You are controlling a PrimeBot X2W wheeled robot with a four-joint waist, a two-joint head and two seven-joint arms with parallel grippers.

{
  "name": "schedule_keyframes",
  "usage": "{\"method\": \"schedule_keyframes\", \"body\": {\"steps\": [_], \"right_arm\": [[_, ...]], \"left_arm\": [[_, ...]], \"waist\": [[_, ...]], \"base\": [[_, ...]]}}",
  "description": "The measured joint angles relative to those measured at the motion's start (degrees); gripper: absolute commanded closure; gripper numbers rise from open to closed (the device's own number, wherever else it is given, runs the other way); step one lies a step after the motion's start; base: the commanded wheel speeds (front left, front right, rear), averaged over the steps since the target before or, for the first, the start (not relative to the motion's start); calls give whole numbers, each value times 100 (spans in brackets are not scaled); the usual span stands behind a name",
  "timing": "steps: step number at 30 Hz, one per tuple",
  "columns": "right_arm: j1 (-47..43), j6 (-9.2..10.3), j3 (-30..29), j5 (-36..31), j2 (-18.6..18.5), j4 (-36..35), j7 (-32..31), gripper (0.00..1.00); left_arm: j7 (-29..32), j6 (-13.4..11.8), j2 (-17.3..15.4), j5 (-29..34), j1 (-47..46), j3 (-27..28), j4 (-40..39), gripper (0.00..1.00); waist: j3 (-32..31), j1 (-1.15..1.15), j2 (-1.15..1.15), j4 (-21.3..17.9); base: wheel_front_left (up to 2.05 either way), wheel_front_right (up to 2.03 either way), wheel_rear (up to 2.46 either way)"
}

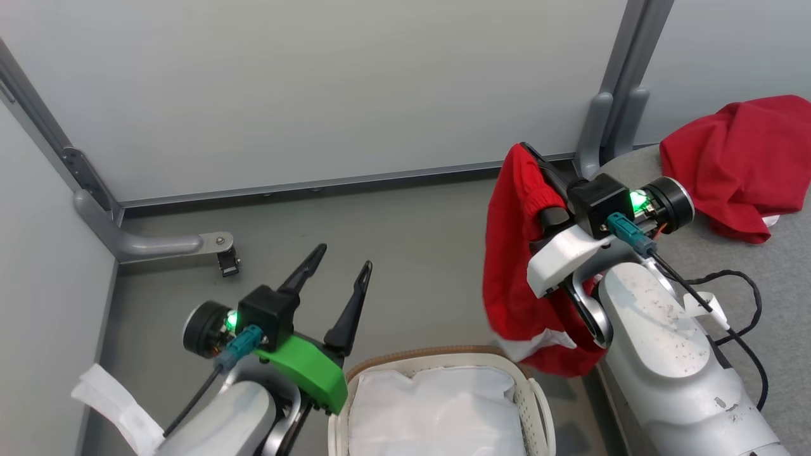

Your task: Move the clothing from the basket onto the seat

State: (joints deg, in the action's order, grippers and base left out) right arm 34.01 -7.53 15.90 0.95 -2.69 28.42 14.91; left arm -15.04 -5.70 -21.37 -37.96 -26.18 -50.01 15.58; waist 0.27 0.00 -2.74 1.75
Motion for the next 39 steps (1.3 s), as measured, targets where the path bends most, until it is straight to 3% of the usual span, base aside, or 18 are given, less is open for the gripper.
{"method": "schedule_keyframes", "body": {"steps": [9,19,33,39], "right_arm": [[-24,0,-190,-149,2,-32,0,100],[85,0,-193,-188,1,-31,0,100],[310,0,-545,-512,-25,-222,0,100],[197,0,-664,-503,-275,-255,0,100]], "left_arm": [[-1,464,459,587,877,688,192,0],[-11,829,770,1141,1070,1293,304,0],[-11,1143,1080,1835,918,1628,243,0],[-11,1254,1215,2033,758,1546,314,0]], "waist": [[113,0,0,-229],[255,0,0,-618],[672,0,0,-1833],[991,0,0,-2381]], "base": [[0,0,0],[0,0,0],[0,0,0],[0,0,0]]}}
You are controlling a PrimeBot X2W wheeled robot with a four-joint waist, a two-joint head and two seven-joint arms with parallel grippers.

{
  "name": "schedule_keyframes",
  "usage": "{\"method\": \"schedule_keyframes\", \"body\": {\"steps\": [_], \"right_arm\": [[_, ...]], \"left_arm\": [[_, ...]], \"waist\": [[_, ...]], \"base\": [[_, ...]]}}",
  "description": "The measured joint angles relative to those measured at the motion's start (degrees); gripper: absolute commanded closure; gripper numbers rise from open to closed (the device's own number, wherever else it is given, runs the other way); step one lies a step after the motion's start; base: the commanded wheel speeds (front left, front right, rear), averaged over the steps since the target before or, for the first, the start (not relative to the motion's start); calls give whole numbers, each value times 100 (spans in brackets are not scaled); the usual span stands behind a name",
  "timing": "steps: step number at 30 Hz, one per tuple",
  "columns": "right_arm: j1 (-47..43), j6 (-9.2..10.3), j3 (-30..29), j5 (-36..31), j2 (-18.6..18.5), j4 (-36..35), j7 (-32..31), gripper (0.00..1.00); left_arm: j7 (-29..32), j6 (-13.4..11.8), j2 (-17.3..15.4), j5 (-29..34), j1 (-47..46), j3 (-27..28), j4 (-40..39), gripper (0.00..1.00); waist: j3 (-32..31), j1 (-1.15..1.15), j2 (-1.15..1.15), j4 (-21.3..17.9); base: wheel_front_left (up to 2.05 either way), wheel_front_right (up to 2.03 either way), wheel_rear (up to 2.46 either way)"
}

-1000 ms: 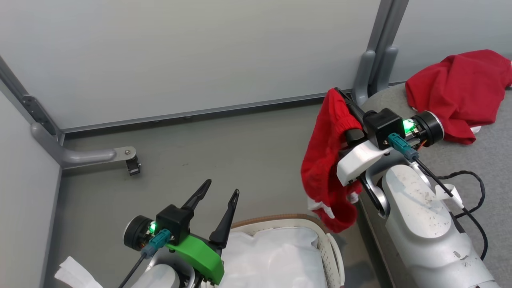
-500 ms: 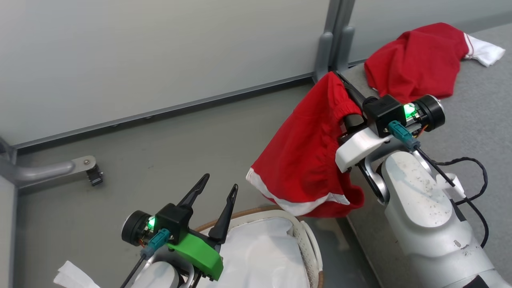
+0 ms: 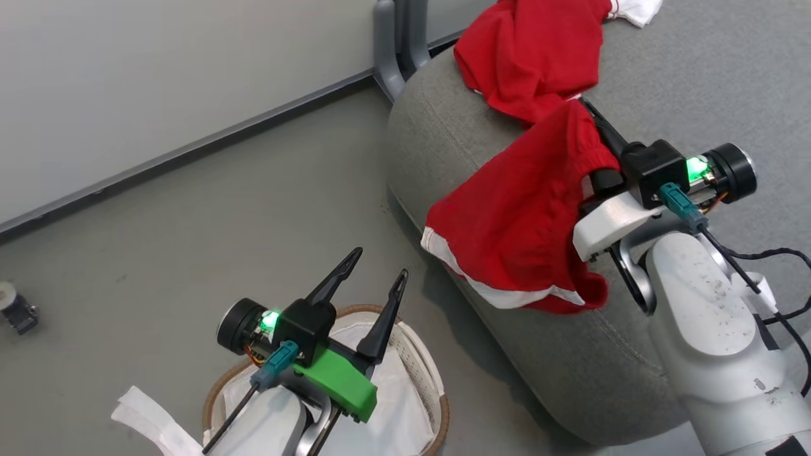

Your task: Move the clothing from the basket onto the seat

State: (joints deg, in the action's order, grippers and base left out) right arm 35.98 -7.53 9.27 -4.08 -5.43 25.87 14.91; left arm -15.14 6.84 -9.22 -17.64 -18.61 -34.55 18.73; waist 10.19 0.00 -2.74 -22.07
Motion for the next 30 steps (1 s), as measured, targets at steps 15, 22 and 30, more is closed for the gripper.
{"method": "schedule_keyframes", "body": {"steps": [15,22,30], "right_arm": [[880,-1,49,48,-687,410,-1,100],[2648,-1,-78,148,-1597,990,-215,100],[4150,0,-502,-80,-2958,1082,-840,100]], "left_arm": [[0,54,120,113,-205,-292,-126,0],[0,55,109,147,-388,-441,-267,0],[-2,56,-11,312,-722,-515,-695,0]], "waist": [[659,0,0,131],[929,-1,0,619],[1437,-1,0,1150]], "base": [[0,0,0],[0,0,0],[0,0,0]]}}
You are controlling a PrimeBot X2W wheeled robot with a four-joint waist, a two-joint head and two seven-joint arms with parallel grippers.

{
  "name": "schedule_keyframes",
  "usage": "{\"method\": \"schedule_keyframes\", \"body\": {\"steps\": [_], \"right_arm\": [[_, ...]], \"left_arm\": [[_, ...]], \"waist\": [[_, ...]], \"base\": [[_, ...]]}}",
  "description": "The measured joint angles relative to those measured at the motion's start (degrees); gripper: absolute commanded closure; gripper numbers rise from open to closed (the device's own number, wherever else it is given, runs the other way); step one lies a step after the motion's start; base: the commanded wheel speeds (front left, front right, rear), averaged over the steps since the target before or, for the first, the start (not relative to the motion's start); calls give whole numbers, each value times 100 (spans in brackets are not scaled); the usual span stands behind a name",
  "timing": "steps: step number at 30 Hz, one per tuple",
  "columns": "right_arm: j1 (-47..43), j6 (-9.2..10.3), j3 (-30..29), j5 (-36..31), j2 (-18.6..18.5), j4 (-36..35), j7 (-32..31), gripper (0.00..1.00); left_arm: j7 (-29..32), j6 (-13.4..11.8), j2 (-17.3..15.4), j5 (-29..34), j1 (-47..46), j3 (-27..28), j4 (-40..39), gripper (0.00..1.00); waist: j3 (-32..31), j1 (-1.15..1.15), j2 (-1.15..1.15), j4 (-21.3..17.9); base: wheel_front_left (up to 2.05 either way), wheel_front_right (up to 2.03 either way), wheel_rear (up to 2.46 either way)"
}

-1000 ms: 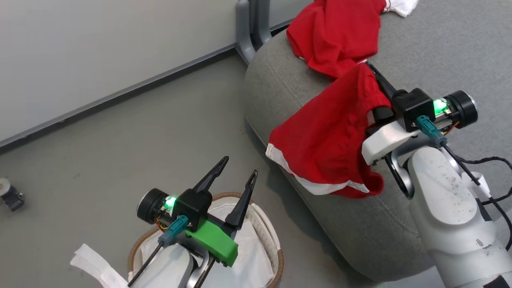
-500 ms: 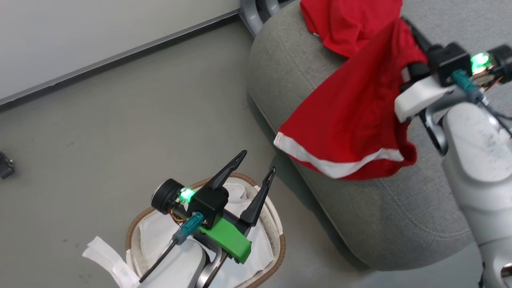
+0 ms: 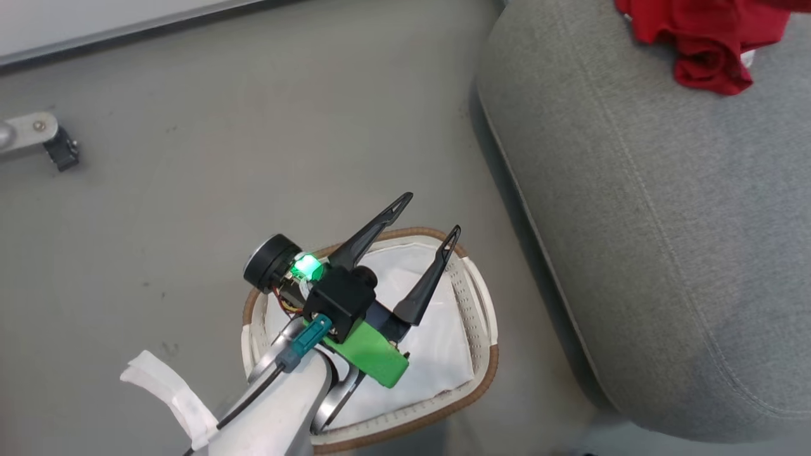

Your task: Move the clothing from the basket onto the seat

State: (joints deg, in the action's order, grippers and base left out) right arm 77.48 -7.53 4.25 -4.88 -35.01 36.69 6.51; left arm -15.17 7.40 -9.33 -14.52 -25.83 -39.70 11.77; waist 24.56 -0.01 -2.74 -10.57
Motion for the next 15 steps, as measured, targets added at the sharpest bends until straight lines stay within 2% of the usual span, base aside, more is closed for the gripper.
{"method": "schedule_keyframes", "body": {"steps": [2,6,15], "right_arm": [[107,0,-220,-69,-211,120,-115,100],[108,0,-732,-8,-283,430,-112,100],[-883,-1,-1374,-198,83,1362,308,100]], "left_arm": [[0,0,-25,23,-97,-18,-84,0],[0,0,-52,82,-279,-74,-250,0],[0,0,-185,131,-436,2,-339,0]], "waist": [[183,0,0,119],[529,0,0,320],[1302,0,0,663]], "base": [[0,0,0],[0,0,0],[0,0,0]]}}
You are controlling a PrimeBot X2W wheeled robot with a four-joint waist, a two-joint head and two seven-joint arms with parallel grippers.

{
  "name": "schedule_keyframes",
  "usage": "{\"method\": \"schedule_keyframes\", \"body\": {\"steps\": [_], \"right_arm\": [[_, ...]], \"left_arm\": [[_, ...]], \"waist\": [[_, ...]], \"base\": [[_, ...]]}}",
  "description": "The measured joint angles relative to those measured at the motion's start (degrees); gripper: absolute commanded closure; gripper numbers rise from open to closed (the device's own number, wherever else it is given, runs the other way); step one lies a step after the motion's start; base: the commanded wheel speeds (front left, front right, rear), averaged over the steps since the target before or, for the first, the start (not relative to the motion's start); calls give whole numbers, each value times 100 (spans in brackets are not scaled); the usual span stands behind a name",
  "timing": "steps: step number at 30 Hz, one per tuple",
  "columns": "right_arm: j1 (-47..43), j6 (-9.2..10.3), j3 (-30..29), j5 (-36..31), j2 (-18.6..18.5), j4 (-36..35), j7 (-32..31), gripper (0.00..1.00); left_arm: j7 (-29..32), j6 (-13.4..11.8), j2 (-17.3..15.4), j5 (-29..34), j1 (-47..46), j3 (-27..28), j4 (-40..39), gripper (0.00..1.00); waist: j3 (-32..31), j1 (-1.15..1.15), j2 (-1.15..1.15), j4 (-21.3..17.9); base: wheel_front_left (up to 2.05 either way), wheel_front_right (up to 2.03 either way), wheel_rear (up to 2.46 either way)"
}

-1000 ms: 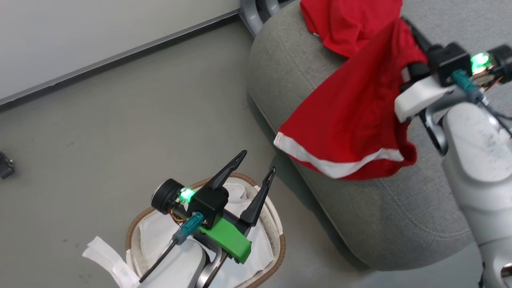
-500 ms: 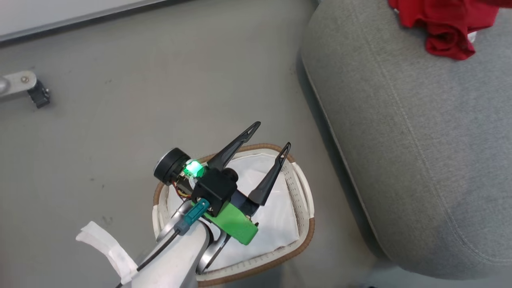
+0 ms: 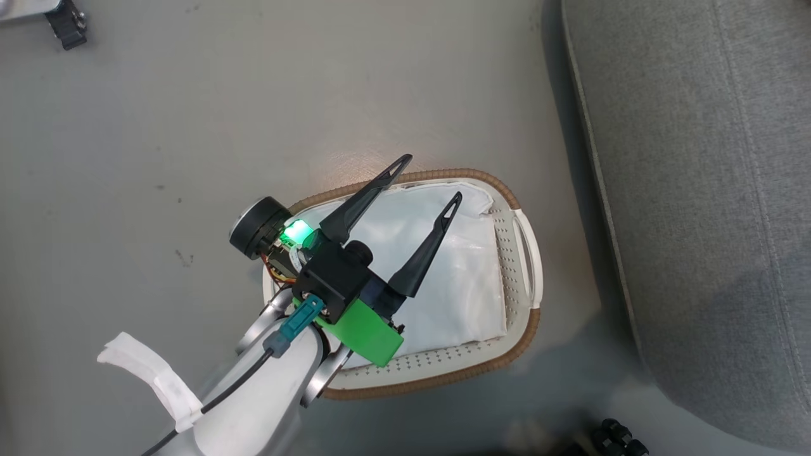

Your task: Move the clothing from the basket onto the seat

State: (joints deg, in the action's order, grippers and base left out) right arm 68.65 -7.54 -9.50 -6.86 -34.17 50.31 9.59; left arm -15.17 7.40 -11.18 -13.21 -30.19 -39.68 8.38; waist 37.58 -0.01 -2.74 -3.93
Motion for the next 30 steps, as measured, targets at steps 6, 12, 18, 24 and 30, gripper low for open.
{"method": "schedule_keyframes", "body": {"steps": [6,12,18,24,30], "right_arm": [[-338,0,-129,-70,298,326,235,75],[-610,1,-16,43,493,388,410,0],[-1148,1,312,230,789,148,508,0],[-1990,1,821,575,1007,-310,525,0],[-2662,1,1205,915,1143,-780,532,0]], "left_arm": [[0,0,13,-87,-14,27,97,0],[0,0,42,-196,-13,158,148,0],[0,0,104,-348,76,288,208,0],[0,0,187,-434,346,515,323,0],[0,0,223,-466,748,873,482,0]], "waist": [[184,0,0,86],[48,0,0,-11],[-228,1,0,-162],[-651,1,0,-263],[-1166,1,0,-342]], "base": [[0,0,0],[0,0,0],[0,0,0],[0,0,0],[0,0,0]]}}
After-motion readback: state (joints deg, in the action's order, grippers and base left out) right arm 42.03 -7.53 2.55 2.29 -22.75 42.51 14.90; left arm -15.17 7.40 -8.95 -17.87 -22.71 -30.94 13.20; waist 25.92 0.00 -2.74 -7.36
